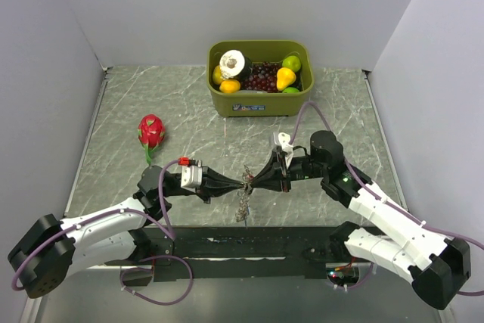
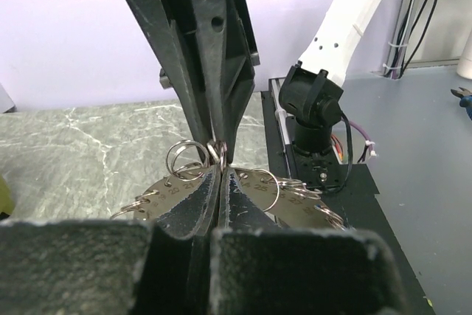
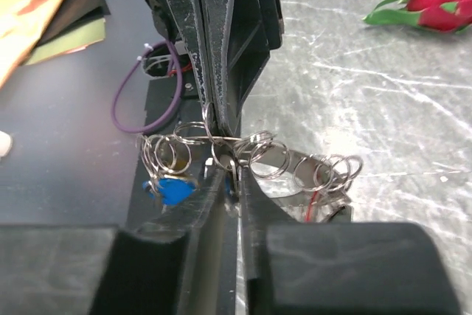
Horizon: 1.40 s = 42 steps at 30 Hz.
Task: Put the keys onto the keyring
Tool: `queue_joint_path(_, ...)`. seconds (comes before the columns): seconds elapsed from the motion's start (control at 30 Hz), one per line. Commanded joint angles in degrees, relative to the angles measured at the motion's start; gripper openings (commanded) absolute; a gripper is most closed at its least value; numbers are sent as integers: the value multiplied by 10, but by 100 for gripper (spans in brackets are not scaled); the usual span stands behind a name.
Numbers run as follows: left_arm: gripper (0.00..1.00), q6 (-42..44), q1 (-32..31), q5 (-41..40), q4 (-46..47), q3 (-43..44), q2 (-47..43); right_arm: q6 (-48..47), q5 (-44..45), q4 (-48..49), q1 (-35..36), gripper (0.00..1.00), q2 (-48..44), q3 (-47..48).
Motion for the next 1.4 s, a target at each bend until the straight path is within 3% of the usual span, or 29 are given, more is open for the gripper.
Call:
queue_joint_path(0.0, 1, -4, -3, 7, 58, 17, -12, 2, -9, 14, -3, 10, 9, 3)
queue_joint_path(0.13, 1, -7, -3, 3, 63, 16, -17, -2, -7, 7, -4, 0, 9, 3)
queue_joint_path(1.07, 1, -73, -2, 4, 196, 16, 24, -28, 9, -29, 5, 0, 28, -3)
queue_joint_path(1.17, 1, -74, -2, 5, 199, 15, 30, -34, 21, -43, 6, 8, 19, 3)
queue_joint_path(1.37, 1, -37, -2, -1, 125, 17, 15, -43, 87, -62, 6, 53, -59, 7)
